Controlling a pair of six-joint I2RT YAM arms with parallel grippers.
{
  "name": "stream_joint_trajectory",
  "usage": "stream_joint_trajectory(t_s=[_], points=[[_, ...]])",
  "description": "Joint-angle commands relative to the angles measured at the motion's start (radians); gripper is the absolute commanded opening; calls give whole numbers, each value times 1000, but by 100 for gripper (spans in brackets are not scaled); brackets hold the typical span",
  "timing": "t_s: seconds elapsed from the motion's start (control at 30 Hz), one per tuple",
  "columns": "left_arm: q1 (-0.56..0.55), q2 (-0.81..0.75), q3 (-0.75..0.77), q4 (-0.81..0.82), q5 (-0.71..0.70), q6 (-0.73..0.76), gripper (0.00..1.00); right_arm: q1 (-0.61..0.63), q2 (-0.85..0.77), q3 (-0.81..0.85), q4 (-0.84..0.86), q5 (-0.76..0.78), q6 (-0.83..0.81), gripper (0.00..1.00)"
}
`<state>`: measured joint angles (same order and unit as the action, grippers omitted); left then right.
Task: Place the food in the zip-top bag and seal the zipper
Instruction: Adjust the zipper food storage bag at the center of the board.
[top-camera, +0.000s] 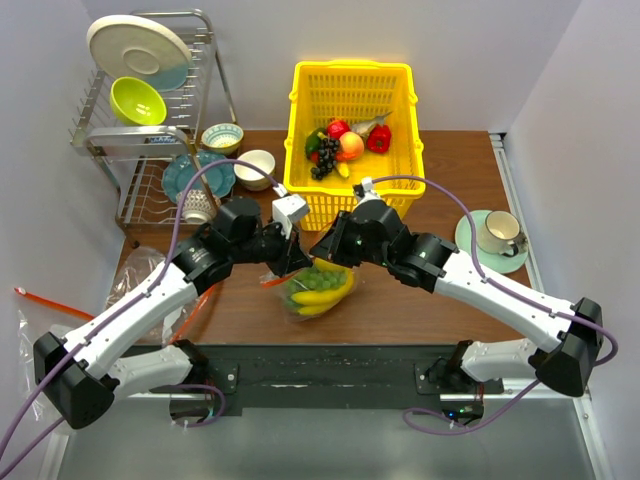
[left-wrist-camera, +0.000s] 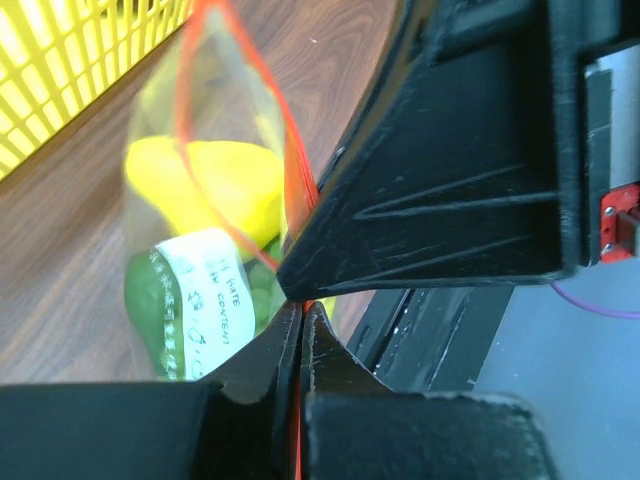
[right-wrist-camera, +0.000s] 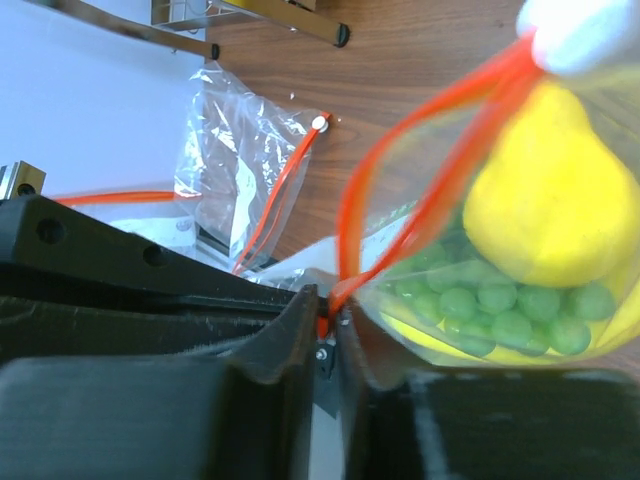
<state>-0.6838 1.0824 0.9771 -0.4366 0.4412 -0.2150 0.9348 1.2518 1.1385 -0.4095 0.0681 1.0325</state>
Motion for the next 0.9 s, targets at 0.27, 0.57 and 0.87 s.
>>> stream_joint_trajectory(t_s=[0.27, 0.57, 0.87], points=[[-2, -45, -8, -10, -36, 9, 0, -1, -184, 33, -52, 174, -228, 46], [-2, -73, 6, -37, -30, 16, 0, -7, -325, 15, -155, 47, -636, 49], [0, -116, 9, -59, -35, 42, 0, -100, -367, -178, -16, -57, -681, 42]])
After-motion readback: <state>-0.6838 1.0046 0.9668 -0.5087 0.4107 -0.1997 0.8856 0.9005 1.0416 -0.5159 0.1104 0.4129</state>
